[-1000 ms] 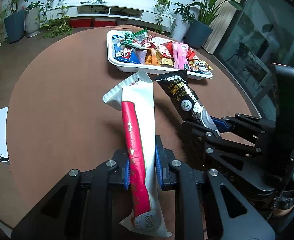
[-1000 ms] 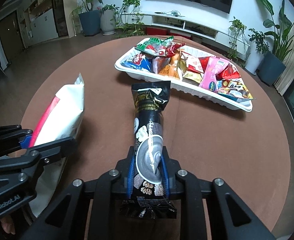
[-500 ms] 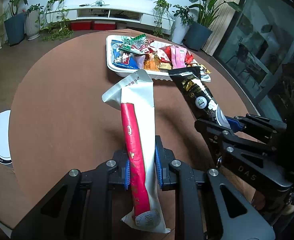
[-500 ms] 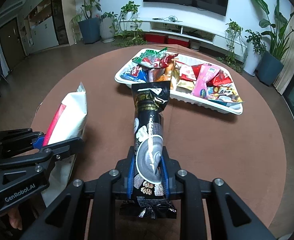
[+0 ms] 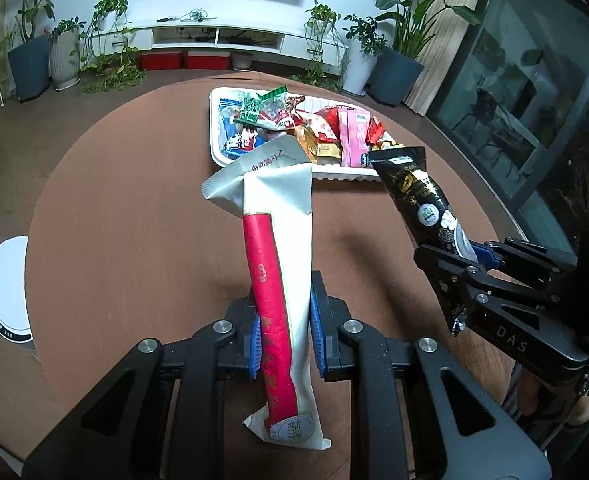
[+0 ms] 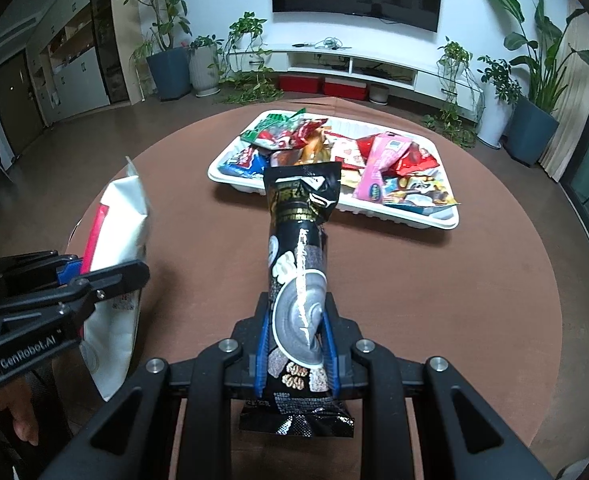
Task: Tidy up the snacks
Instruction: 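Carry both packets over the white tray and lower them inside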
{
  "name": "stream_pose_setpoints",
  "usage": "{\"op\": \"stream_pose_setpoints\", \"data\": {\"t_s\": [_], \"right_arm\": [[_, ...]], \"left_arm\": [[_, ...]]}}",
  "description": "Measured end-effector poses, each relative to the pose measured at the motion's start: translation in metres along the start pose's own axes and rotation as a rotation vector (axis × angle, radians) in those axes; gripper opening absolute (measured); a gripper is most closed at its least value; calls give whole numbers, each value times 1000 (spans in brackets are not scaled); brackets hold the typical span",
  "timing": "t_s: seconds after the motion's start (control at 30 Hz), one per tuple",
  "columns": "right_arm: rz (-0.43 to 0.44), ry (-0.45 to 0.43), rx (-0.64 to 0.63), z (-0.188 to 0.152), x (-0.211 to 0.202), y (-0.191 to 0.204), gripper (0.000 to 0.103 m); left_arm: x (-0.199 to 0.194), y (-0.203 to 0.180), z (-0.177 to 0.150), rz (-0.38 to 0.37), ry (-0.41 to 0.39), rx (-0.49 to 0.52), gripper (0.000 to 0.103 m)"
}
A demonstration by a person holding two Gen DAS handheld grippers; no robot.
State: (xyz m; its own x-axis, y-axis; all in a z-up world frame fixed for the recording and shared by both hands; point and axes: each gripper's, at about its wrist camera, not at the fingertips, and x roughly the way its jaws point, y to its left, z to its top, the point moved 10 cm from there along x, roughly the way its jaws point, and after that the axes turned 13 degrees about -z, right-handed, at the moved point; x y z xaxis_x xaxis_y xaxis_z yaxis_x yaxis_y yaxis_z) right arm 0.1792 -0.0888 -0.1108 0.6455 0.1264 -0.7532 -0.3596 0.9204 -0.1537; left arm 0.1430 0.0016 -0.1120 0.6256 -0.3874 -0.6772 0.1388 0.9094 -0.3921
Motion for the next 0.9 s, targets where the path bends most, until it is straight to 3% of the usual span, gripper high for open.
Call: {"op": "stream_pose_setpoints", "data": {"t_s": [0.5,0.67,0.9], "right_arm": [[-47,-16,62,18,4,-50,24],[-78,-36,100,36,6,-81,24],[-118,-90,148,87,4,-129,24]], "left_arm": [[-31,-7,25,13,-43,38,18],[-48,-13,55,19,-74,78,18],[-63,-26,106,18,-107,132,18]]}}
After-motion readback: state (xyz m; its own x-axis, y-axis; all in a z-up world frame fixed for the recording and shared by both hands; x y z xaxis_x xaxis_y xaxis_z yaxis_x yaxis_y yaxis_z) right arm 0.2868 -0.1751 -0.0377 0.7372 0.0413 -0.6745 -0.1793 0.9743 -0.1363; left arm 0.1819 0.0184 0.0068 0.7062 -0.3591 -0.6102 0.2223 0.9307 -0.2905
